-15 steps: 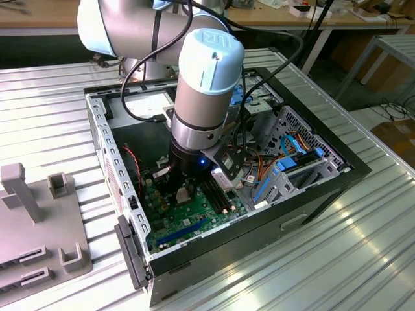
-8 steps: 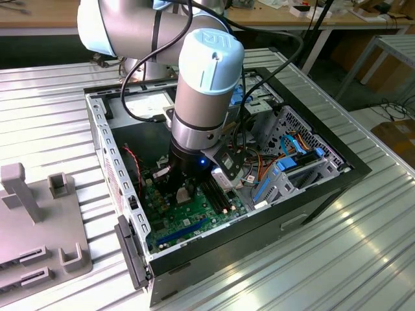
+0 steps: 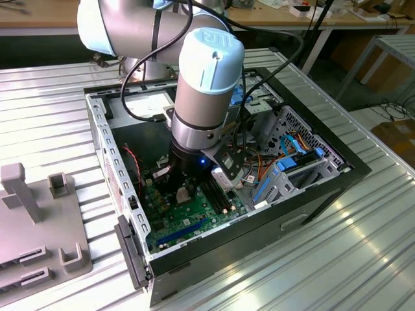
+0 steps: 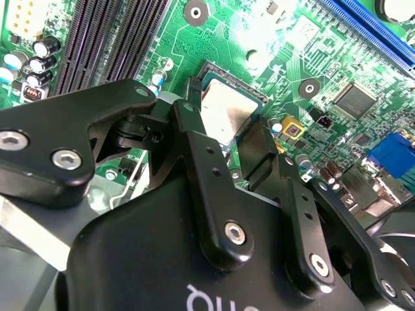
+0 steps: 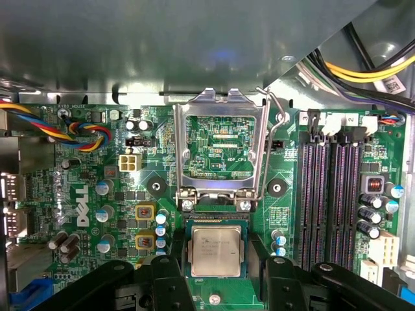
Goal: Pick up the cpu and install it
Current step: 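Place the cpu into insertion slot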
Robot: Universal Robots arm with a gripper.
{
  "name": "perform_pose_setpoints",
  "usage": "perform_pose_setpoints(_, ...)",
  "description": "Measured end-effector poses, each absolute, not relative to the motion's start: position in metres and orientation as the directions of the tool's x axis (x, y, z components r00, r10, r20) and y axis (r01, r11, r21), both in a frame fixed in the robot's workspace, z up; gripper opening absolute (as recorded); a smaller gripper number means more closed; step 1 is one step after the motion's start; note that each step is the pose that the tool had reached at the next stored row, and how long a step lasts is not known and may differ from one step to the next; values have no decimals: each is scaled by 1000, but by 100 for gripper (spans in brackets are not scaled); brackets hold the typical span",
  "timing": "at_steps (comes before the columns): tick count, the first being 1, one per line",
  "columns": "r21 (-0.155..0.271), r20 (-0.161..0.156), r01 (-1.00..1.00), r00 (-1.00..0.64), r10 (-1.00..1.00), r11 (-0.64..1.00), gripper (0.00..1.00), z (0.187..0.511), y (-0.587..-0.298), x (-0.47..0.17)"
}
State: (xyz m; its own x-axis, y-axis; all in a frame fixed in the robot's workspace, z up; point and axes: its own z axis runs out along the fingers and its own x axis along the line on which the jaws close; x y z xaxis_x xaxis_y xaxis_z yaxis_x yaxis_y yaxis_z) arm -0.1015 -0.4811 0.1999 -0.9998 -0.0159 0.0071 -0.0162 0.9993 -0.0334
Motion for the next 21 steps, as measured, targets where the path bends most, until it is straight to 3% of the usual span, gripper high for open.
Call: perform_pose_setpoints(21, -34, 7, -9, -1000, -9, 999, 47, 198, -481, -101)
